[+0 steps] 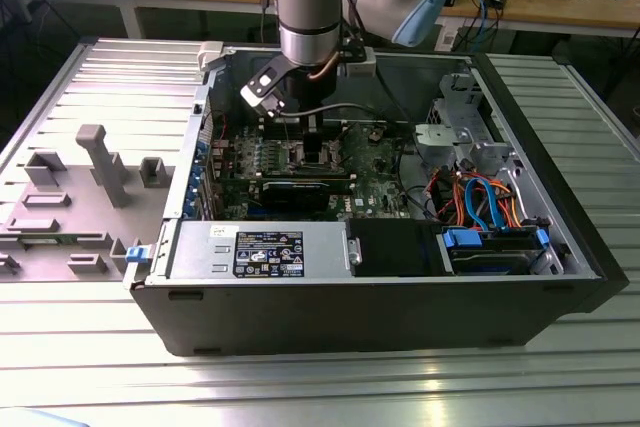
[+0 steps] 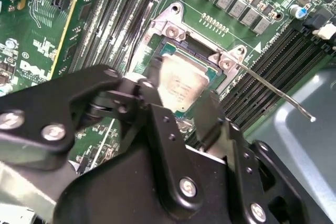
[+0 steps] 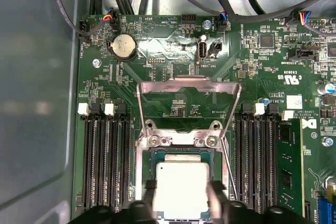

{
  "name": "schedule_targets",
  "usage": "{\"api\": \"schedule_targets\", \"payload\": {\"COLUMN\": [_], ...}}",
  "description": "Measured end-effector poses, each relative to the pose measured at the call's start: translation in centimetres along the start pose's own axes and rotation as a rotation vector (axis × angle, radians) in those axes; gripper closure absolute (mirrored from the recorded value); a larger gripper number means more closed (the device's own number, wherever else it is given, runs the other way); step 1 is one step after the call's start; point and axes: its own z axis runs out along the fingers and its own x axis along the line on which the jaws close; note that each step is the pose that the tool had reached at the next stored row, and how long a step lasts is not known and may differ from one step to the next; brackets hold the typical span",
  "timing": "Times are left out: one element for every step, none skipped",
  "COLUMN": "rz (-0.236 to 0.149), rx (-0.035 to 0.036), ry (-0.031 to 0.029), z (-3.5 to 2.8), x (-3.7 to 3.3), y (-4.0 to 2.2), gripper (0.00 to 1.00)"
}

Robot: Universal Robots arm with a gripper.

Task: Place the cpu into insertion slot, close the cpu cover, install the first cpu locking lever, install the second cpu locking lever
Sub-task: 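Place the cpu into insertion slot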

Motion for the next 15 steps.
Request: {"api": "schedule_targets", "payload": {"rz": [0.0,0.0,0.0,0.0,0.0,0.0,0.0,0.0,0.0,0.0,0.0,0.0,0.0,0.0,0.0], "rx": [0.0014,0.0026,0.0036,0.0051,0.0058,0.0058,0.0059,0.0059,0.0059,0.0059,0.006,0.0065,0.0069,0.0069,0.0068], "ry": [-0.0001,0.0001,0.0002,0.0,-0.0001,0.0001,0.0002,0.0001,0.0002,0.0001,0.0001,-0.0009,-0.0017,-0.0018,-0.0017], "z": [0.0,0.0,0.01,0.0,-0.07,-0.17,-0.29,-0.43,-0.51,-0.66,-0.85,-0.96,-1.03,-1.11,-1.19], "x": [0.0,0.0,0.0,0.0,0.0,0.01,0.0,0.0,0.0,0.0,-0.01,0.0,-0.01,-0.01,-0.01], "y": [0.04,0.1,0.16,0.28,0.33,0.34,0.35,0.36,0.36,0.37,0.38,0.42,0.42,0.42,0.43], "gripper": [0.53,0.58,0.65,0.71,0.76,0.83,0.83,0.89,0.89,0.89,0.89,0.89,0.89,0.89,0.89]}}
